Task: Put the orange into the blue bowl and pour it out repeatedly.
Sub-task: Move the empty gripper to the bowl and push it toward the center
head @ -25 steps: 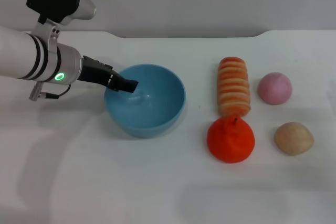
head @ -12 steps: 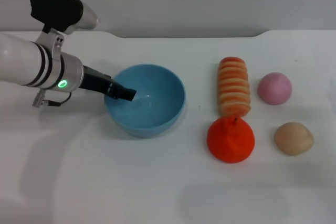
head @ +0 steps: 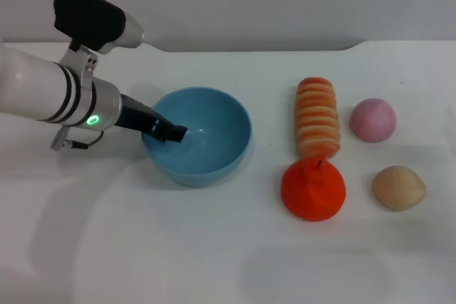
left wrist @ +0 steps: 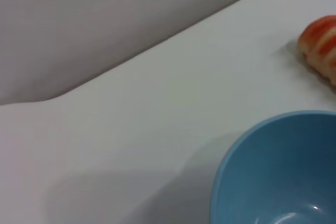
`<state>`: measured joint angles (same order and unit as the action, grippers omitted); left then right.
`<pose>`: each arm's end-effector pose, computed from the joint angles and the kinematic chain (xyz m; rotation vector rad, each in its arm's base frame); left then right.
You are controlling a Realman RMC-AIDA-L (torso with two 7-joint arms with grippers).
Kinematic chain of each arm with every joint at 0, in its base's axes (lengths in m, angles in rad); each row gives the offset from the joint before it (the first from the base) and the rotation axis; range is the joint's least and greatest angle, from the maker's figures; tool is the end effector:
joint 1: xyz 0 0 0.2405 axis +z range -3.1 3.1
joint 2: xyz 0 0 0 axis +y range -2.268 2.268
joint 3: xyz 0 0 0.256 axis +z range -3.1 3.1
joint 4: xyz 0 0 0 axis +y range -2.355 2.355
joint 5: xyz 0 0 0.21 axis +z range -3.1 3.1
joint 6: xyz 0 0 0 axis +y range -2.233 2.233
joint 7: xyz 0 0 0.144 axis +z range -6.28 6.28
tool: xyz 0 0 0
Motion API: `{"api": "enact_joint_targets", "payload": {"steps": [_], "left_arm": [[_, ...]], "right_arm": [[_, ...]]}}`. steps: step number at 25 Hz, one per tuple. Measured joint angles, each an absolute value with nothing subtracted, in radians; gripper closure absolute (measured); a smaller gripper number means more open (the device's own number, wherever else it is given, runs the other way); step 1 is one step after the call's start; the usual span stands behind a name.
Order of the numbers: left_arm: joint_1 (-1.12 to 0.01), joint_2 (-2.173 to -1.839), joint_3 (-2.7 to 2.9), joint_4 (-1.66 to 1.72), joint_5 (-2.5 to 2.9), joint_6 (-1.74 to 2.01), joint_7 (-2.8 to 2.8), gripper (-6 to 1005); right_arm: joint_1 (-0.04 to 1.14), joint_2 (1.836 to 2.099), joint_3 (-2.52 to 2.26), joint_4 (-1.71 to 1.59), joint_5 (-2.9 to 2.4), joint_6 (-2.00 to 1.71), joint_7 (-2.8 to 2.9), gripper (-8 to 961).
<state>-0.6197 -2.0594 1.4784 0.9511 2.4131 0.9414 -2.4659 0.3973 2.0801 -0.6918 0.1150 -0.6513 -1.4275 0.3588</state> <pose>-0.2213 0.3985 -0.0459 -2.4437 -0.9017 0.1803 0.3590 0.2824 0.0075 -1.4127 0.6714 0.8485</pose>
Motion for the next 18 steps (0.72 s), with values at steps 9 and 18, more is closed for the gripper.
{"api": "enact_joint_targets", "payload": {"steps": [9, 18], "left_arm": [[-0.620, -2.059, 1.508, 0.955, 2.415, 0.935, -2.464, 565], [-0.618, -2.059, 1.508, 0.977, 2.414, 0.935, -2.464, 869]], "right_arm": [[0.394, 2.080, -0.692, 0.115, -0.652, -1.425, 0.359, 279], [0.393, 2.080, -0.690, 0.115, -0.652, -1.417, 0.359, 280]]}}
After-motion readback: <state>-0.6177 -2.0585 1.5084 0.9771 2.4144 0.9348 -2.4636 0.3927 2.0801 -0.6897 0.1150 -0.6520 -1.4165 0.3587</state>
